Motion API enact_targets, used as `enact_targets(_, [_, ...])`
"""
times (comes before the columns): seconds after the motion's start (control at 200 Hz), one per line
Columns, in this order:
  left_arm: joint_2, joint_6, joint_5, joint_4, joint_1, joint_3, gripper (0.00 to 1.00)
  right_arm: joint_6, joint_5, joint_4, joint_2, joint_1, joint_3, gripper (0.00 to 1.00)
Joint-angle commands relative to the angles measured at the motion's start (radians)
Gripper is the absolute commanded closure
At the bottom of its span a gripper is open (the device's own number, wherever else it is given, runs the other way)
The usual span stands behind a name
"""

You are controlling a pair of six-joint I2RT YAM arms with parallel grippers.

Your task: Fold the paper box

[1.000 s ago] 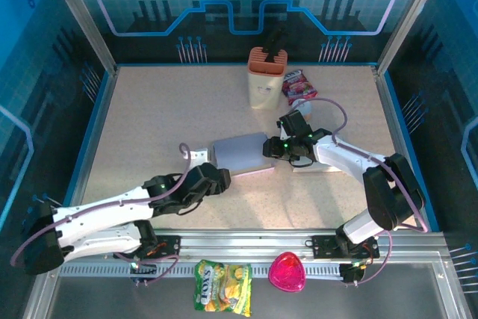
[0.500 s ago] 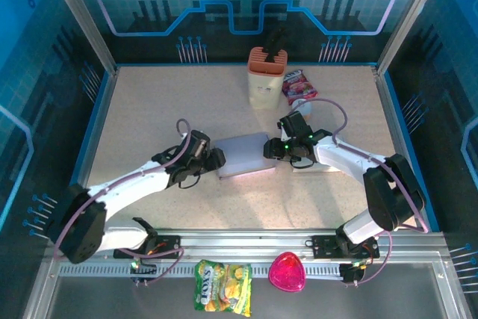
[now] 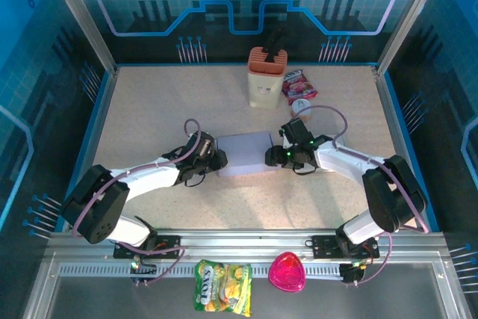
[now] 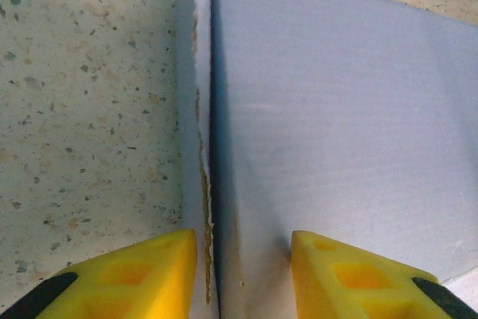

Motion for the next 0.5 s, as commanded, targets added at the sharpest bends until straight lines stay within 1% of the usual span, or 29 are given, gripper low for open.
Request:
enact_targets(0.0, [0.016, 0.000, 0.005, 0.041, 0.007, -0.039, 0.63, 0.007, -0.006, 0.022, -0.064, -0.005, -0.050, 0.35])
enact_targets(0.11, [0.016, -0.007, 0.003, 0.065, 0.007, -0.063, 0.63, 0.015, -0.034, 0.051, -0.097, -0.028, -0.095, 0.33])
enact_targets(0.22, [0.011, -0.002, -0.002, 0.081, 0.007, -0.077, 0.64, 0.003, -0.093, 0.091, -0.108, -0.059, -0.117, 0.30])
enact_targets(0.26, [0.009, 0.003, -0.001, 0.087, 0.007, -0.079, 0.66, -0.005, -0.125, 0.111, -0.103, -0.074, -0.122, 0.29])
enact_targets(0.325, [0.006, 0.013, 0.000, 0.095, 0.007, -0.081, 0.67, -0.020, -0.175, 0.138, -0.092, -0.090, -0.119, 0.28])
enact_targets(0.495, [0.002, 0.030, 0.003, 0.112, 0.008, -0.091, 0.74, -0.036, -0.264, 0.183, -0.040, -0.117, -0.085, 0.25])
